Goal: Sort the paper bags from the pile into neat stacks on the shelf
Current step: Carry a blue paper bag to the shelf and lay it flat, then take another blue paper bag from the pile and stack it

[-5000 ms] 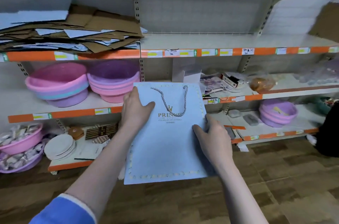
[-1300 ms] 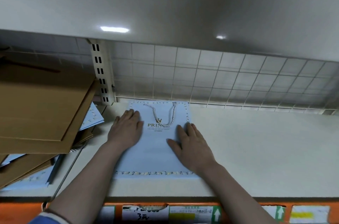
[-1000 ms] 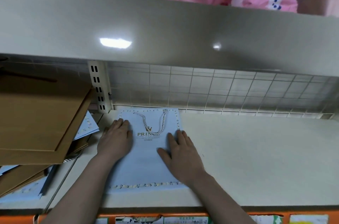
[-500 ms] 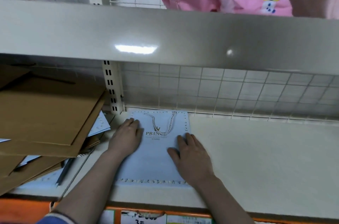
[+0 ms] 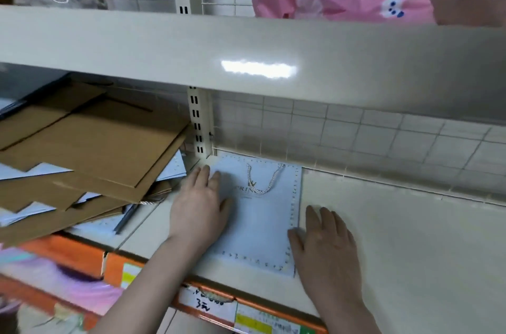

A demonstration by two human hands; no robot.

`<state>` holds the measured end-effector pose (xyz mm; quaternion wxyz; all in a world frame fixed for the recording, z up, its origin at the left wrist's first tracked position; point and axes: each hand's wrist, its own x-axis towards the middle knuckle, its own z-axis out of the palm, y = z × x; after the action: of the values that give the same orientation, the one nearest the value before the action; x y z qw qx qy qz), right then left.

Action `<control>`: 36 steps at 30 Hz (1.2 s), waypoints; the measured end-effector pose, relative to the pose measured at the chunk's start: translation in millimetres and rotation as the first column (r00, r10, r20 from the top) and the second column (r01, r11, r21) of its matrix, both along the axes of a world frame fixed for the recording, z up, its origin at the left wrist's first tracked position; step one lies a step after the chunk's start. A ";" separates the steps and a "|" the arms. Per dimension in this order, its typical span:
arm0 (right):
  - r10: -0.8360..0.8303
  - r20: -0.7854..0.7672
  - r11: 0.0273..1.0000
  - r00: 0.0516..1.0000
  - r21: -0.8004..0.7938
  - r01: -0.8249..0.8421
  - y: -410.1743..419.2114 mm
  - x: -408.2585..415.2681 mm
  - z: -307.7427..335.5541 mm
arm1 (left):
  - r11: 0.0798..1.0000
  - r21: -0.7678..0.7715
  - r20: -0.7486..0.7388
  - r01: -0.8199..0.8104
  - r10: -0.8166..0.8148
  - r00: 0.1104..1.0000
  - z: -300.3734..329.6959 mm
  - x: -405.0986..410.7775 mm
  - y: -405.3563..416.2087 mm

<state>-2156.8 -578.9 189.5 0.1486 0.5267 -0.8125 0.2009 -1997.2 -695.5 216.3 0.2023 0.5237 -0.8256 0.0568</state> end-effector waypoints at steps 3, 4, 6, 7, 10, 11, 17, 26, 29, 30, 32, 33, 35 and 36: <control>0.080 0.028 0.997 0.996 -0.018 -0.080 -0.2 2.1 -7.2 | 0.997 -0.046 -0.030 -0.056 0.054 0.998 -7.2 20.6 18.4; 0.099 0.037 0.995 0.994 -0.034 -0.098 -2.4 4.3 -9.3 | 0.996 -0.037 -0.026 -0.083 0.082 0.996 -7.0 28.4 25.4; 0.143 0.040 0.988 0.989 -0.070 -0.140 -9.0 12.9 -11.9 | 0.988 -0.078 -0.034 -0.132 0.129 0.991 -2.9 45.6 37.3; 0.167 0.041 0.983 0.985 -0.079 -0.163 -11.7 20.1 -11.7 | 0.982 -0.106 -0.030 -0.158 0.156 0.987 -1.4 55.9 41.3; 0.224 0.018 0.971 0.974 -0.092 -0.222 -18.7 46.9 -7.8 | 0.960 -0.145 -0.006 -0.241 0.242 0.970 5.4 89.8 47.4; 0.245 0.004 0.965 0.969 -0.096 -0.244 -21.2 56.7 -5.2 | 0.952 -0.151 -0.014 -0.266 0.267 0.964 7.8 100.8 47.6; 0.345 -0.054 0.922 0.937 -0.165 -0.349 -47.3 126.8 13.8 | 0.936 -0.132 -0.102 -0.326 0.314 0.944 20.8 174.1 35.7; 0.372 -0.002 0.899 0.928 -0.249 -0.361 -87.1 276.8 32.3 | 0.915 -0.166 -0.142 -0.367 0.346 0.927 38.7 337.9 1.5; 0.352 0.010 0.902 0.936 -0.270 -0.336 -100.2 315.7 43.4 | 0.917 -0.202 -0.109 -0.345 0.329 0.938 45.2 382.8 -15.4; 0.346 0.003 0.901 0.938 -0.279 -0.331 -104.1 325.7 46.4 | 0.920 -0.194 -0.095 -0.342 0.329 0.940 47.1 393.9 -19.7; 0.354 0.005 0.893 0.935 -0.301 -0.336 -111.7 344.1 51.5 | 0.922 -0.204 -0.058 -0.329 0.324 0.944 49.2 412.2 -28.8; 0.362 0.013 0.888 0.932 -0.308 -0.341 -116.1 352.6 54.1 | 0.922 -0.212 -0.046 -0.325 0.323 0.945 50.1 419.9 -33.1; 0.374 0.026 0.884 0.927 -0.311 -0.348 -125.9 369.6 60.9 | 0.920 -0.226 -0.038 -0.319 0.319 0.947 52.5 434.2 -44.1; 0.376 0.034 0.885 0.926 -0.309 -0.347 -131.1 376.9 64.0 | 0.920 -0.231 -0.035 -0.316 0.317 0.948 54.4 440.6 -50.5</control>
<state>-1779.9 -710.0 253.5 0.1481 0.6305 -0.6664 0.3694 -1556.6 -746.0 270.6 0.2492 0.6227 -0.7179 0.1865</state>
